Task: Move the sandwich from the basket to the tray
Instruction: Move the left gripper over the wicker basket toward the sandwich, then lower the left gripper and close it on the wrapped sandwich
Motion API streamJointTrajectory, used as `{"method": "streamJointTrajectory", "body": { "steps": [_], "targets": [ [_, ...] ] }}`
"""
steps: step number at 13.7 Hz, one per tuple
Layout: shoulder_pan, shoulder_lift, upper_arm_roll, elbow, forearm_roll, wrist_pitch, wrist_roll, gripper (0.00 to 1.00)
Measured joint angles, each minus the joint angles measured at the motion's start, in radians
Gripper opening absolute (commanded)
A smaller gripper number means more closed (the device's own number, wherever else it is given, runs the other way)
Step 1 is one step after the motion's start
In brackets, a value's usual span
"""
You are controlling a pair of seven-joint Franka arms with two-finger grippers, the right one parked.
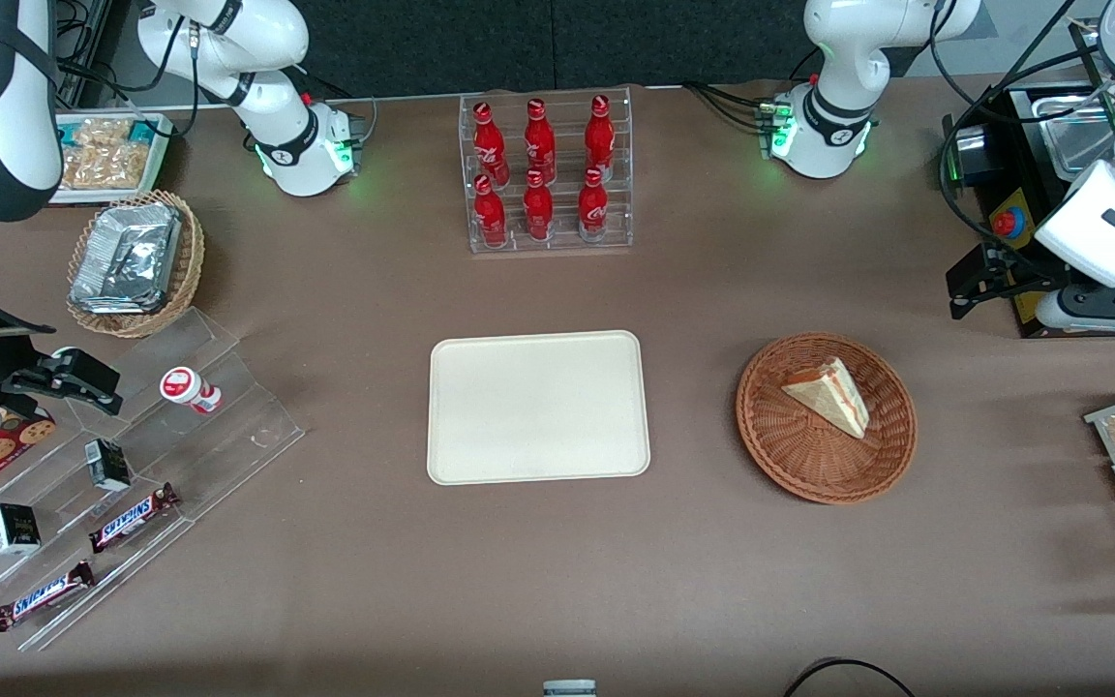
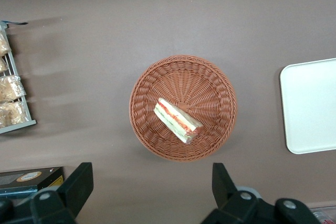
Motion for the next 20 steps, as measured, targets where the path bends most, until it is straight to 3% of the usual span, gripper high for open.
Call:
{"method": "streamJointTrajectory", "body": {
  "steps": [6, 10, 12, 20],
  "targets": [
    [0.000, 0.003, 0.003, -0.001, -0.001, -0.048, -0.052, 1.00],
    [-0.004, 0.060, 0.002, -0.008, -0.003, -0.096, -0.423, 1.00],
    [-0.007, 0.104, 0.001, -0.015, -0.024, -0.091, -0.498, 1.00],
    [-0.034, 0.136, -0.017, -0.420, -0.049, 0.449, -0.901, 1.00]
  ]
}}
